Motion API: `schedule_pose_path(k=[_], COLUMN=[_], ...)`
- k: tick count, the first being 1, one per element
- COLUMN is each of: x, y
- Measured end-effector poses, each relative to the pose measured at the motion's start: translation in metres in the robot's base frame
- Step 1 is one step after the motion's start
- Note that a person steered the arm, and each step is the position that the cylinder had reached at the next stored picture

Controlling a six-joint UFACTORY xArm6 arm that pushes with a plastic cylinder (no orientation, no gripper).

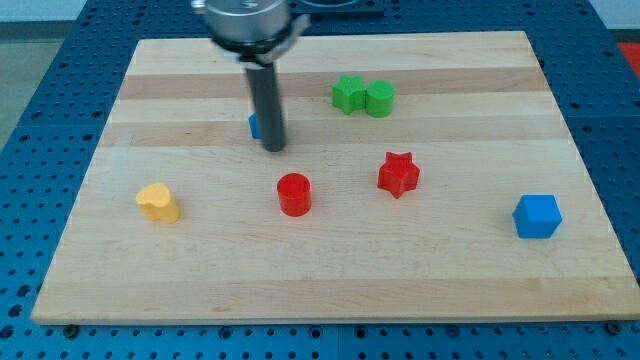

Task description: Move the blue triangle slightly towards right

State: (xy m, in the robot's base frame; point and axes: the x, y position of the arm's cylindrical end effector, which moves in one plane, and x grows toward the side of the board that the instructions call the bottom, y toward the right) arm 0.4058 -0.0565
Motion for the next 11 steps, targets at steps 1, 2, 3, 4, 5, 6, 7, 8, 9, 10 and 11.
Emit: schedule_pose_path(k=[1,2,3,4,5,6,7,8,9,10,11], x=[0.022,0.032,0.001,-0.015,-0.015,-0.015,-0.009,0.021,0.009,0.004,0.005], y=[-0.025,-0.110,-0.140,-0.089,-0.012,0.036,0.046,0.027,0.056,0.053,-0.034])
